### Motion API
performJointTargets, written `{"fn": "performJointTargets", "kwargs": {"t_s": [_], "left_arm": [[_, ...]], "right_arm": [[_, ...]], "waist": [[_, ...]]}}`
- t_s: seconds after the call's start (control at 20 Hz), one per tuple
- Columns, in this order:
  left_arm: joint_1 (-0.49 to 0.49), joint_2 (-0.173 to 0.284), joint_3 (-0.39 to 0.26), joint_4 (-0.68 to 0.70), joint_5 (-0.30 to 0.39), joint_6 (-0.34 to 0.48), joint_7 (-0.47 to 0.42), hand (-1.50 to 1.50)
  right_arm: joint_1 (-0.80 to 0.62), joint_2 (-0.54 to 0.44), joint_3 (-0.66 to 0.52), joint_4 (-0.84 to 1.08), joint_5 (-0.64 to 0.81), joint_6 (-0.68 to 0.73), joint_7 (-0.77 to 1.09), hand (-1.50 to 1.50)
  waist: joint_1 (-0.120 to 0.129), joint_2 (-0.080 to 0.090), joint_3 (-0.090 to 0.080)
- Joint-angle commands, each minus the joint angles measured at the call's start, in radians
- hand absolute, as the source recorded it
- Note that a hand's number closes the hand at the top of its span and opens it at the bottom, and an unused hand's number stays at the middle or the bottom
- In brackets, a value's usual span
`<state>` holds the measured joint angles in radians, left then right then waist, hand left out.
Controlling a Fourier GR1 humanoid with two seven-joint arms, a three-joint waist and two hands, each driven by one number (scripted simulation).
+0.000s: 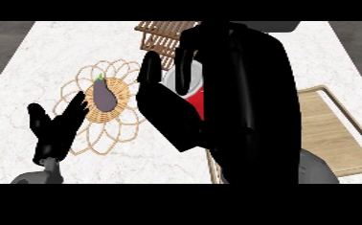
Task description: Pick the can from the tray and place it in the tiered shelf
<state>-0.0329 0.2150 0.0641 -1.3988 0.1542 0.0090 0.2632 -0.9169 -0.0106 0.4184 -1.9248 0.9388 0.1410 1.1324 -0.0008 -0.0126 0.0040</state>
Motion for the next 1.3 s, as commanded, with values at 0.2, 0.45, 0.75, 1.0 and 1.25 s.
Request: {"fn": "performJointTargets", "kwargs": {"t_s": [0.2, 0.45, 0.75, 1.0, 1.25], "left_arm": [[0.025, -0.008, -0.012, 0.016, -0.014, -0.001, 0.023, 0.0], [-0.01, -0.022, -0.012, 0.047, -0.023, 0.01, 0.025, 0.0], [0.011, -0.029, -0.015, 0.012, -0.005, -0.006, 0.053, 0.0], [-0.038, -0.004, 0.017, 0.034, -0.003, -0.013, 0.055, 0.0], [-0.06, -0.053, -0.022, 0.039, -0.039, 0.029, 0.086, 0.0]], "right_arm": [[-0.22, -0.022, -0.281, 0.133, -0.04, 0.125, 0.077, 1.5], [-0.355, -0.074, -0.398, 0.242, -0.101, 0.189, 0.026, 1.5], [-0.315, -0.154, -0.46, 0.387, -0.158, 0.186, -0.153, 1.5], [-0.315, -0.157, -0.427, 0.531, -0.124, 0.132, -0.268, 1.5], [-0.374, -0.215, -0.485, 0.654, -0.131, 0.117, -0.338, 1.5]], "waist": [[0.004, 0.01, -0.005], [0.001, 0.011, -0.005], [0.007, 0.014, -0.005], [0.013, 0.016, -0.005], [0.01, 0.015, -0.005]]}}
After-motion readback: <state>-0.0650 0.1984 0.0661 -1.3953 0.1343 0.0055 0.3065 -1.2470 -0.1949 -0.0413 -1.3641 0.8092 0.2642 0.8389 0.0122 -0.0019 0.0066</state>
